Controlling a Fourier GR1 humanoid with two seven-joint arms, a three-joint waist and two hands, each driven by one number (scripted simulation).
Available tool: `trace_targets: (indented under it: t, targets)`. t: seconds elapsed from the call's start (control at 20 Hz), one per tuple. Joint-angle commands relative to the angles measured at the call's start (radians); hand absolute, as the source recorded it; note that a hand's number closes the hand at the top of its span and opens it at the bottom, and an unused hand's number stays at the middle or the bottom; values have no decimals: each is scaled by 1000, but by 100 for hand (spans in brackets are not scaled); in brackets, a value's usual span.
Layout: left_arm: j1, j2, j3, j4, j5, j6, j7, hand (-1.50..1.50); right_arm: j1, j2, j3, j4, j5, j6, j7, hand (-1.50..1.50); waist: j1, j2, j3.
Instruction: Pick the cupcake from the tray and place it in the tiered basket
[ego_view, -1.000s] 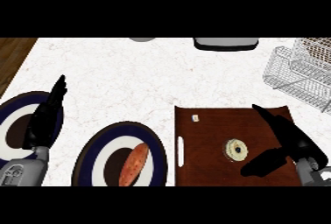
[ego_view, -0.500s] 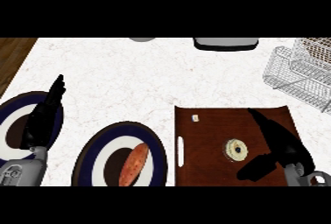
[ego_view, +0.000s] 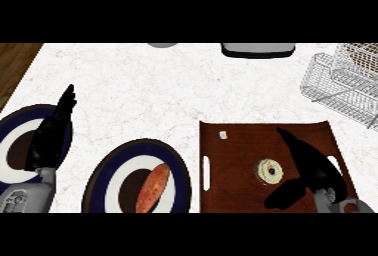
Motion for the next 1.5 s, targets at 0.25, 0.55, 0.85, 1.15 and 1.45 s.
trace_targets:
  t: [0.25,0.55,0.85,1.15,1.45]
  targets:
    - [-54,6,62,75,6,-51,-41,0,29,66,-22,77,59,43,21,-150,-3,1,0]
    - [-42,-28,69,90,-39,-49,-60,0,-9,149,-60,162,112,61,-31,-150,-2,0,0]
    - [39,-21,67,-75,-33,-87,47,0,20,145,-77,240,139,65,-116,-150,1,-1,0]
    - [-2,-77,59,47,-86,-39,-49,0,-5,222,-72,303,119,115,-111,150,-1,0,0]
    - [-6,-63,57,-22,-82,-61,22,0,-63,168,22,332,219,168,-224,150,2,0,0]
